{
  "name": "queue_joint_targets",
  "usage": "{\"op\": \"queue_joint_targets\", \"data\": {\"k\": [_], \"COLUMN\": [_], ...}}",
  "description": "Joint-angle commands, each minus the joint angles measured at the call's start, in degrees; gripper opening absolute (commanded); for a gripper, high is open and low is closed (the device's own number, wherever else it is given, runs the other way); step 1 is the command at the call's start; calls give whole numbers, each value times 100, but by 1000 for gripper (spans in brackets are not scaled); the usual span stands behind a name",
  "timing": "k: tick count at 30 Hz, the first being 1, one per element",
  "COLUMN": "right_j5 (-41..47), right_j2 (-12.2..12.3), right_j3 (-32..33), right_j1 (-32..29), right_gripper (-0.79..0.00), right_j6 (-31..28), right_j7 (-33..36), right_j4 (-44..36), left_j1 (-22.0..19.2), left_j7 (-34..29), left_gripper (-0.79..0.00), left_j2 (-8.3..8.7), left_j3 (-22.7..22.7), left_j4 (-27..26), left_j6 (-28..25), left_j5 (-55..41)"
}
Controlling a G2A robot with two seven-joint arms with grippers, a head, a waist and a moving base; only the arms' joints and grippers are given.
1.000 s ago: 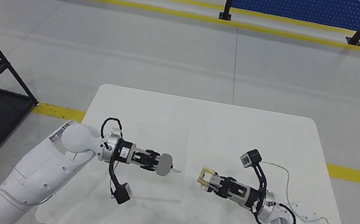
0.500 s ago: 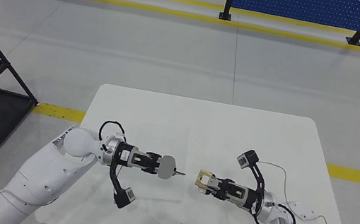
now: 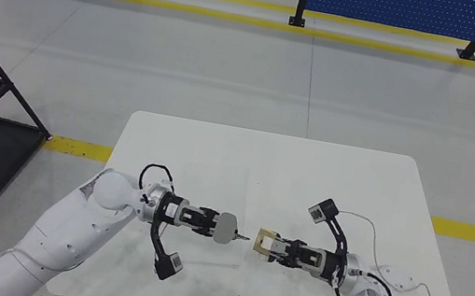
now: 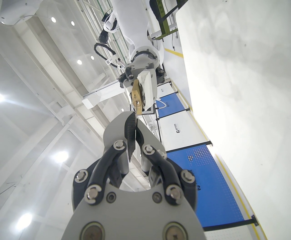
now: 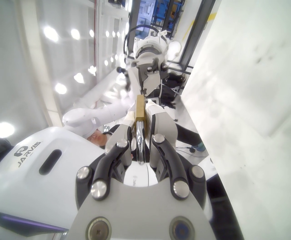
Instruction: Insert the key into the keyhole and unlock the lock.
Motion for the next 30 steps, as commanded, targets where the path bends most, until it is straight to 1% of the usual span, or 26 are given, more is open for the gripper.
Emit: {"op": "queue_joint_targets", "data": {"k": [1, 11, 30], "right_j5": [-63, -350, -503], "right_j2": [4, 33, 88], "right_j3": [-12, -76, -136], "right_j1": [-10, -44, -21], "right_gripper": [-785, -785, -785], "right_j6": [-24, -173, -152], "right_j7": [-36, -212, -371], "right_j4": [-19, -124, -139], "left_j1": [-17, -101, -200], "left_j7": [-9, -23, -29], "left_gripper": [-785, -785, -785], "left_j2": [-6, -36, -69], "left_j3": [22, 137, 288], "left_j4": [20, 127, 246], "left_j6": [7, 10, -55], "left_j5": [5, -9, 41]}}
